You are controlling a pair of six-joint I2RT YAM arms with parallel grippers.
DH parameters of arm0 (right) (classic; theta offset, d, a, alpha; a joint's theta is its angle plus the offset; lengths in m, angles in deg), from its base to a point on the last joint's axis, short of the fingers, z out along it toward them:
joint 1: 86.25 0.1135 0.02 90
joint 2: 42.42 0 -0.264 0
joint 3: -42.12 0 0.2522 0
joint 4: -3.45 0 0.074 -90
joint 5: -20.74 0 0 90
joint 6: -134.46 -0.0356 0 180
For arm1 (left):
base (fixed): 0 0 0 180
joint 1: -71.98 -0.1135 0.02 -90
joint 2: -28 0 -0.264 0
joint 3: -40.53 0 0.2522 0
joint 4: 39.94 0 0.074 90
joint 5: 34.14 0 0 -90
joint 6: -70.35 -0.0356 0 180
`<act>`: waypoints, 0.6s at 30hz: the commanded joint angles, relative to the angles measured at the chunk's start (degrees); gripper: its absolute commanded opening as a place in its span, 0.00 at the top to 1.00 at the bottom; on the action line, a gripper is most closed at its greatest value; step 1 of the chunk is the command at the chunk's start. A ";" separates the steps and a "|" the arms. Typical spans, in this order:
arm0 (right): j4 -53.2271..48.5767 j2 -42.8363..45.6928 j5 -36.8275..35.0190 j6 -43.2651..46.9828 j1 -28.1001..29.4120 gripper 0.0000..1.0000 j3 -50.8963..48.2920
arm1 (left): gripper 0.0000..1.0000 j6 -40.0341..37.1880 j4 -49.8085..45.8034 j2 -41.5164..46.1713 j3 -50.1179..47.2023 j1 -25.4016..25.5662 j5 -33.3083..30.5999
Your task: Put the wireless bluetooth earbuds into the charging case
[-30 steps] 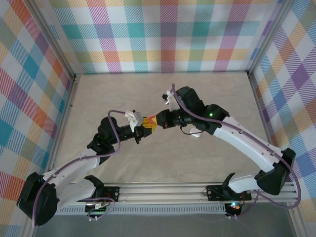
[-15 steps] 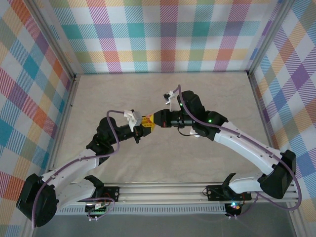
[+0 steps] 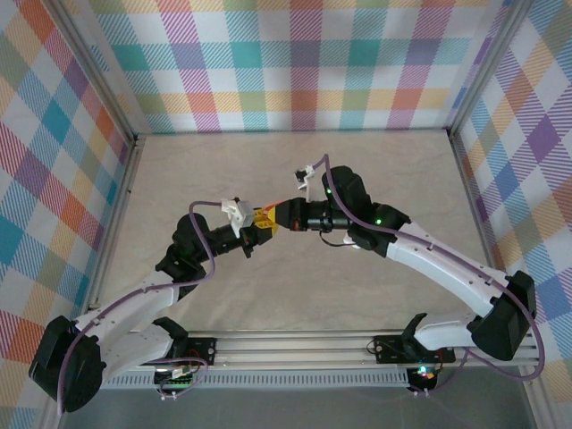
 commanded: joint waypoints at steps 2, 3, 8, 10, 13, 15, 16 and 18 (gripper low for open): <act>1.70 1.48 -1.41 0.17 -0.56 1.00 -1.78 | 1.00 -0.39 4.96 1.70 -0.71 -0.37 1.64; 1.68 1.55 -1.56 0.05 -0.66 1.00 -1.96 | 1.00 -0.37 5.04 1.70 -0.75 -0.30 1.71; -1.54 2.09 -3.71 1.68 -0.66 0.96 -1.50 | 1.00 -0.37 5.00 2.05 -0.86 -0.34 1.46; -4.63 2.21 -5.29 2.81 -0.67 0.92 -0.58 | 1.00 -0.38 5.06 2.08 -0.80 -0.34 1.45; -7.97 1.77 -6.52 4.31 -0.66 0.90 1.22 | 1.00 -0.38 5.23 1.93 -0.71 -0.34 1.62; -8.48 1.42 -6.27 5.21 -0.57 0.90 1.91 | 1.00 -0.28 5.32 1.92 -0.70 -0.26 1.71; -8.66 1.25 -5.97 5.58 -0.57 0.89 2.24 | 1.00 -0.28 5.33 1.95 -0.66 -0.34 1.71; -9.41 0.70 -5.37 6.42 -0.48 0.87 2.91 | 1.00 -0.28 5.28 1.98 -0.67 -0.28 1.66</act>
